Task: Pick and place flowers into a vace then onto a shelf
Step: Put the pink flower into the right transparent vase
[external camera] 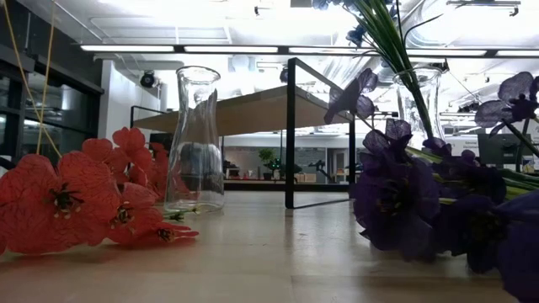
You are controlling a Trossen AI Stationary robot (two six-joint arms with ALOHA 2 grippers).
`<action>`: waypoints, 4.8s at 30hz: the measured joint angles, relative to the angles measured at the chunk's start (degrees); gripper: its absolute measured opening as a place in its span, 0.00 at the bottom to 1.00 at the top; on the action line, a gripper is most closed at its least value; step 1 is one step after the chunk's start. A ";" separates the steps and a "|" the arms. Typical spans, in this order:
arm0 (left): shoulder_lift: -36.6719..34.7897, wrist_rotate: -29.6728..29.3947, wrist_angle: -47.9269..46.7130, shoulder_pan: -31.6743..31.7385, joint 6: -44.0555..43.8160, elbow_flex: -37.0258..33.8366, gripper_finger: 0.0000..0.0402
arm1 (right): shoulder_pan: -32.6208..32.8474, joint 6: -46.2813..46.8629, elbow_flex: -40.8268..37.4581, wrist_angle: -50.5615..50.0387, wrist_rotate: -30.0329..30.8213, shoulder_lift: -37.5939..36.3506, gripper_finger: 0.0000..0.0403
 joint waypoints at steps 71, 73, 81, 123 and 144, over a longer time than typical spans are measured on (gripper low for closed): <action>-0.04 0.04 0.00 0.00 -0.02 0.00 0.91 | 10.45 -6.02 -70.29 56.73 -0.18 -44.43 0.00; -0.02 0.04 0.00 0.00 -0.02 0.00 0.91 | 11.72 -4.79 -70.27 55.19 0.88 -45.10 0.00; -0.02 0.04 0.00 0.02 -0.20 0.00 0.91 | 14.34 -4.51 -70.25 50.77 4.17 -46.54 0.00; 0.02 0.04 0.11 0.02 -1.70 0.00 0.91 | 14.08 -2.15 -76.81 35.86 3.97 -70.54 0.00; 1.16 0.07 0.07 0.00 -1.73 0.00 0.91 | 14.05 -20.05 -97.60 91.67 -14.22 -70.53 0.00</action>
